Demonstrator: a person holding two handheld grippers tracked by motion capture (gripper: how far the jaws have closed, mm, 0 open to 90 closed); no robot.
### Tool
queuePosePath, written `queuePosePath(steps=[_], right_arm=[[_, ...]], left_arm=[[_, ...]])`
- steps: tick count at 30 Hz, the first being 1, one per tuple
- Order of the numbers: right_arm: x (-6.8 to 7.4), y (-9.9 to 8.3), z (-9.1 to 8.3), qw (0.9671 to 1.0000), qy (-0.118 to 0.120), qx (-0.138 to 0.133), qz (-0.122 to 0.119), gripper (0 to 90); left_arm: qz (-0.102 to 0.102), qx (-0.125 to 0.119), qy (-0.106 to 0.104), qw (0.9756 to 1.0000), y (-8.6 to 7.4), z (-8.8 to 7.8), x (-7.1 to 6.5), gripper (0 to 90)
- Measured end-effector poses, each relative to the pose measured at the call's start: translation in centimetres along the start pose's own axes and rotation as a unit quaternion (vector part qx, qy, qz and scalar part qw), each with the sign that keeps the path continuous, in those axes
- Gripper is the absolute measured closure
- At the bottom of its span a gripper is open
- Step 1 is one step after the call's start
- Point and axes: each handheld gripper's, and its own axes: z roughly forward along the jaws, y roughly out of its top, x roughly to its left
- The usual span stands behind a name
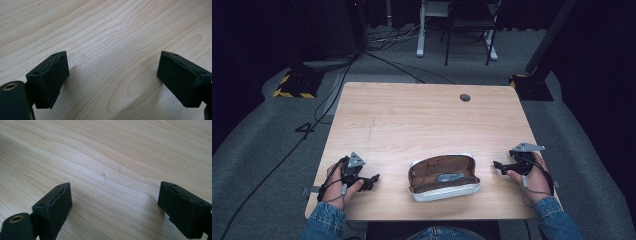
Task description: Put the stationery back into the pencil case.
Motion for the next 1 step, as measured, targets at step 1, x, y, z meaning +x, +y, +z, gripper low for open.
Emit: queuePosePath(steps=[1], right_arm=[[0.0, 0.01, 0.01, 1.0, 0.001, 0.0, 0.0, 11.9]], left_arm=[[0.0, 0.0, 0.0, 1.0, 0.0, 0.0, 0.0, 10.7]])
